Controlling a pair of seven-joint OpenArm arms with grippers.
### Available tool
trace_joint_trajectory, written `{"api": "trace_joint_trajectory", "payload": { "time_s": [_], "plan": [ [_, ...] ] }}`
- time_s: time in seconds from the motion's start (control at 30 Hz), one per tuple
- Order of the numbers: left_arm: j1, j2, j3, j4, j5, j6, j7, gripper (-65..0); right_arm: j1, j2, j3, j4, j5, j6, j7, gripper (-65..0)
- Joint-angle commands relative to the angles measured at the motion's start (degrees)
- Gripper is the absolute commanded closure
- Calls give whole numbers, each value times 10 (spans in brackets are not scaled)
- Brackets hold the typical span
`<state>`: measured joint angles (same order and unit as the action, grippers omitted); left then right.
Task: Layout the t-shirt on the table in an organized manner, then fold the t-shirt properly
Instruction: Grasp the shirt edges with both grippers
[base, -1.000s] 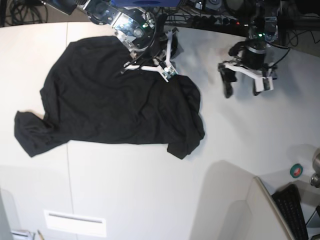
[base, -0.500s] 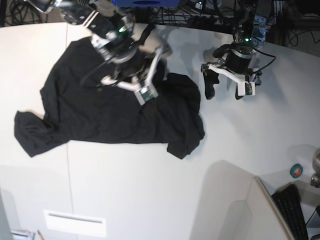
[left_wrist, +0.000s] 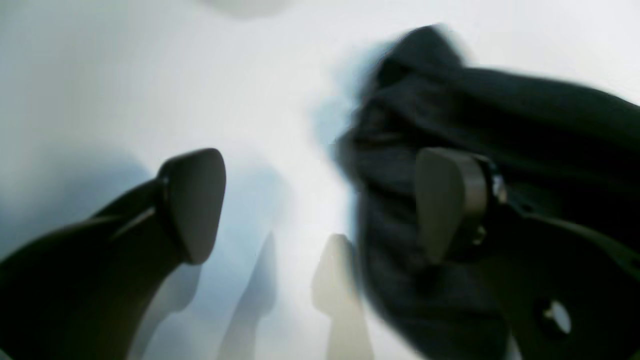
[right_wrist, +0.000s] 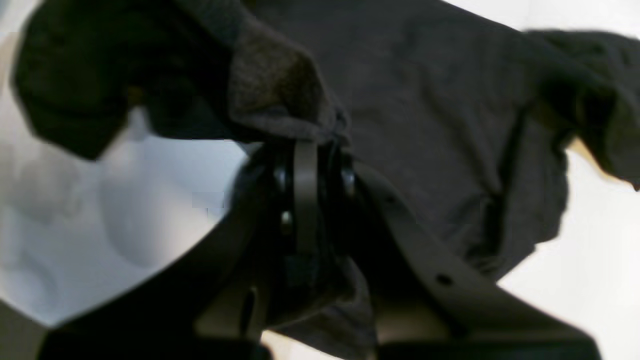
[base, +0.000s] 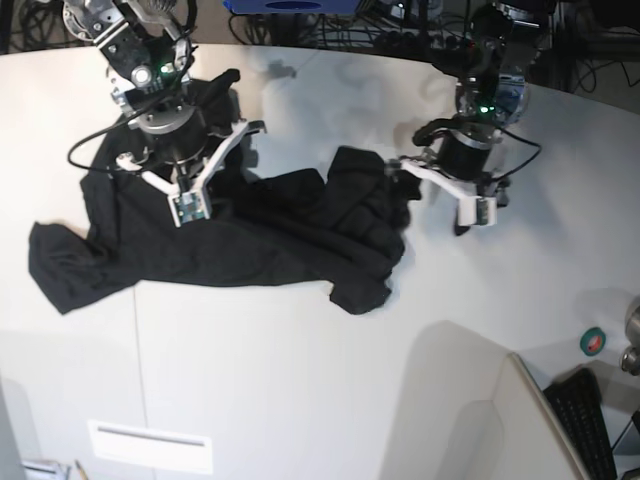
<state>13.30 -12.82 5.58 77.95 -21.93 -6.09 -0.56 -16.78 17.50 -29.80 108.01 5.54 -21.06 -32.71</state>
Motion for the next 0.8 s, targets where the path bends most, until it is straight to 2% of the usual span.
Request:
{"api": "trace_joint_trajectory", "payload": {
  "time_s": [0.0,0.2,0.33,0.53,0.63,0.77],
  "plan": [
    [-9,-1,8,1,-1,-1,-3,-564,1,1,9,13,-5,-3,15,0],
    [-82,21,35,-77,4,-1,20,-563,-1,1,20,14,-5,-3,15,0],
    [-115,21,30,-114,1,-1,20,-563,-1,1,22,14,-5,-3,15,0],
    [-120,18,29,-65,0,-1,22,-563,0,9,23,14,-6,-3,15,0],
    [-125,17,27,-46,0,-1,57,-563,1,14,26,14,-6,-6,15,0],
    [-151,27,27,-49,-1,-1,89,-563,-2,17,67,14,-5,-3,15,0]
  ]
}}
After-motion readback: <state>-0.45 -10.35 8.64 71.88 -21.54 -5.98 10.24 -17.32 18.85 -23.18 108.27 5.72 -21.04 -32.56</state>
